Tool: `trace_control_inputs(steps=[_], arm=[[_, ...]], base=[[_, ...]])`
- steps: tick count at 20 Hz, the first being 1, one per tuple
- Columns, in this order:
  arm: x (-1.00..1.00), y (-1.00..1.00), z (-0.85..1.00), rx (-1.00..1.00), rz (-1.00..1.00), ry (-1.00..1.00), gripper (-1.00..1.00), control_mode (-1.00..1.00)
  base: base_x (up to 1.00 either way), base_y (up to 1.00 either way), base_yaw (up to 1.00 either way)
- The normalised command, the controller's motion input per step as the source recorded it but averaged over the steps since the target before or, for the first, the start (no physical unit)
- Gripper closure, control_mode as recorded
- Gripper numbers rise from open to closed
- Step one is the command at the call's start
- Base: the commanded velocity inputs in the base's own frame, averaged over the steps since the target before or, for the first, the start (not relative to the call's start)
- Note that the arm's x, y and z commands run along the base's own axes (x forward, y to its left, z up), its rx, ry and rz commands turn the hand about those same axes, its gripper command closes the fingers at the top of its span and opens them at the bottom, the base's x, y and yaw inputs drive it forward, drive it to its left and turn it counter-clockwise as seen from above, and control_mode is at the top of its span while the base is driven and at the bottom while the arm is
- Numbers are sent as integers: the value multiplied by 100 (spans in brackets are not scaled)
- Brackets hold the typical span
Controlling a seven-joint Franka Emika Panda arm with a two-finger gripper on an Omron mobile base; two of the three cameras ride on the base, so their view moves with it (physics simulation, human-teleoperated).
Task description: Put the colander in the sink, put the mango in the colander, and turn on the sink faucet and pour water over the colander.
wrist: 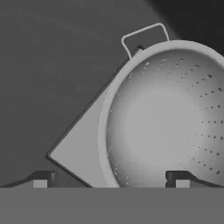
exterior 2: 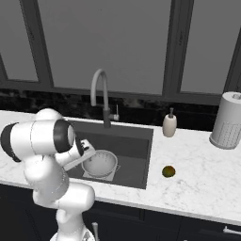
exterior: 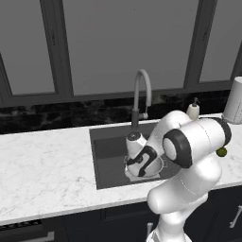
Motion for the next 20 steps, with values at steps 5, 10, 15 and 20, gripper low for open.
trace_control_inputs(steps=[5,10,15,20], arm=[[-34,0,96,8,-11,4,-100,-100],[-27,-2,100,11,-12,7,-100,-100],[-41,-13,88,8,-16,8,-100,-100],[-54,-39,55,4,-14,1,-100,-100]], base=[[0,0,0],[0,0,0],[0,0,0],[0,0,0]])
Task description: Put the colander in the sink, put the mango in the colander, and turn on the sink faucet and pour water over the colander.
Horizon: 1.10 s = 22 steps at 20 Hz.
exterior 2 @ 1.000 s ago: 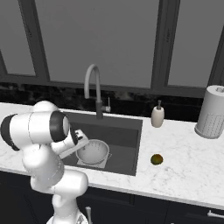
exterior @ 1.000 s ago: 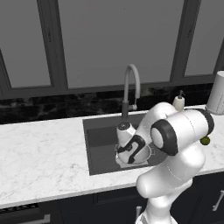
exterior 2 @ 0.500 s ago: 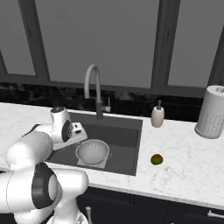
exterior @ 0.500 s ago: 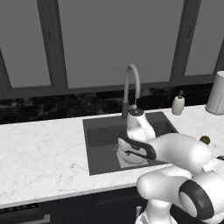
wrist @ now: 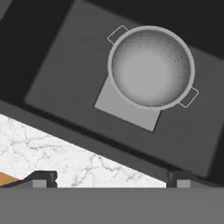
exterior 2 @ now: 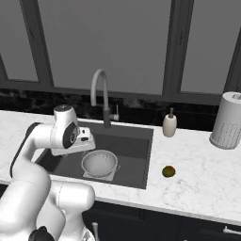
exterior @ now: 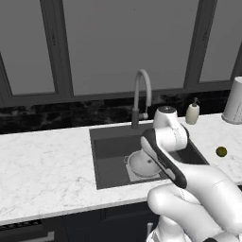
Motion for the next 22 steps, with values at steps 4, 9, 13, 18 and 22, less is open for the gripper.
trace_control_inputs(steps=[4,9,13,18,22], arm=[[-59,-22,31,0,-12,0,-100,-100],[-52,-11,36,0,-10,0,-100,-100],[-34,-8,44,0,-10,0,-100,-100],[-14,-17,51,0,-2,0,-100,-100],[-8,-21,53,0,0,0,-100,-100]], base=[[0,0,0],[0,0,0],[0,0,0],[0,0,0],[0,0,0]])
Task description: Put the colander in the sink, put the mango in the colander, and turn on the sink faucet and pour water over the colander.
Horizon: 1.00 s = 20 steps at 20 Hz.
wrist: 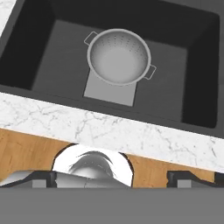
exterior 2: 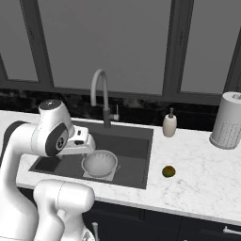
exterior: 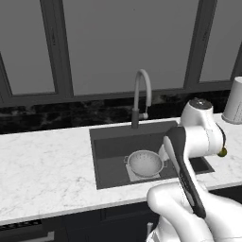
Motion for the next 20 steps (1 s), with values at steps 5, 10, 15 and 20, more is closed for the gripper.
trace_control_inputs(steps=[5,10,15,20], arm=[[-11,-29,47,1,0,0,-100,-100],[-18,-41,4,0,0,0,-100,-100],[-15,-43,0,0,0,0,-100,-100],[-15,-40,0,0,-1,0,-100,-100]], base=[[0,0,0],[0,0,0],[0,0,0],[0,0,0]])
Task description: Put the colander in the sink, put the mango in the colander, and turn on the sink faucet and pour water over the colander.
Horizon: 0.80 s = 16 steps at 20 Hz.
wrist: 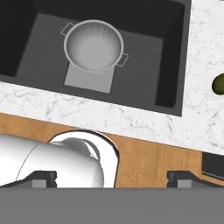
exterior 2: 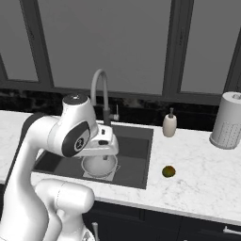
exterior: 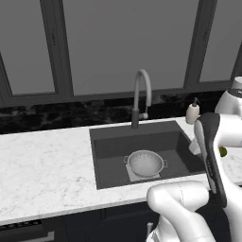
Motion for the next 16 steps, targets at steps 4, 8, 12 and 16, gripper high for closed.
trace_control_inputs(steps=[4,8,12,16], arm=[[-12,-38,0,0,0,0,-100,-100],[0,-36,0,0,-2,0,-100,-100],[0,-33,0,0,-4,0,-100,-100],[0,-33,0,0,-5,0,-100,-100]], base=[[0,0,0],[0,0,0],[0,0,0],[0,0,0]])
